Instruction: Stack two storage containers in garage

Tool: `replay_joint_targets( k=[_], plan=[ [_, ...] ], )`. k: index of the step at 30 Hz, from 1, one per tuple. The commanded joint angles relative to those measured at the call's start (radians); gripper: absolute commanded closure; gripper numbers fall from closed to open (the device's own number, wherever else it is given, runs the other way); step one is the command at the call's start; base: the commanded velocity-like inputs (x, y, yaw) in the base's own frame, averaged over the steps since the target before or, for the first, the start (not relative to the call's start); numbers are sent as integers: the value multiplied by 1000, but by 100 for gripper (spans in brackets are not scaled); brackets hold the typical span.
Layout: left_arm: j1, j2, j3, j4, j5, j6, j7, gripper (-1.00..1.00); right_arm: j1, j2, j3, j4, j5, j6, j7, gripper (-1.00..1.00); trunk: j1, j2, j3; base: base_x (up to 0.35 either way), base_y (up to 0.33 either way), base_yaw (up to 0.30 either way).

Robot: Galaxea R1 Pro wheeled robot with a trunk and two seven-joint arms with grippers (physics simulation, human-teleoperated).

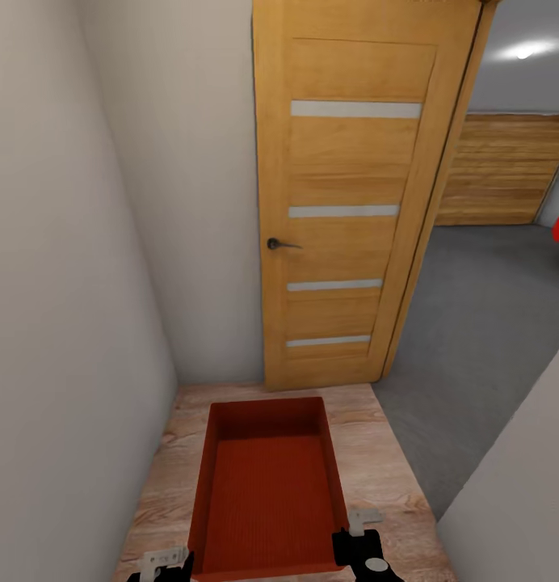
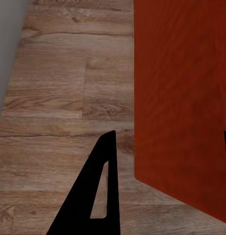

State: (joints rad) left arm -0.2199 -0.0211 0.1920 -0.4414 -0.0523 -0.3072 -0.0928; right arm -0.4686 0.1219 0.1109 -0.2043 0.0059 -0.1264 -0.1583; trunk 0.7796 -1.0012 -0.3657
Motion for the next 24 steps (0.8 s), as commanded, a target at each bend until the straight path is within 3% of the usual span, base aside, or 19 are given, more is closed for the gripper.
replay_joint_targets(
  k=[1, 6, 24],
  plan=[
    [1, 12, 18, 1, 0, -1, 1, 100, -2, -1, -49, -3, 1, -4, -10, 100, 0, -1, -1, 0, 0, -246],
    [1, 12, 18, 1, 0, -1, 1, 100, -2, -1, -50, -3, 1, -4, -10, 100, 0, -1, -1, 0, 0, -208],
    [1, 12, 18, 1, 0, -1, 1, 100, -2, -1, -50, -3, 1, -4, -10, 100, 0, -1, -1, 0, 0, -86]
  ],
)
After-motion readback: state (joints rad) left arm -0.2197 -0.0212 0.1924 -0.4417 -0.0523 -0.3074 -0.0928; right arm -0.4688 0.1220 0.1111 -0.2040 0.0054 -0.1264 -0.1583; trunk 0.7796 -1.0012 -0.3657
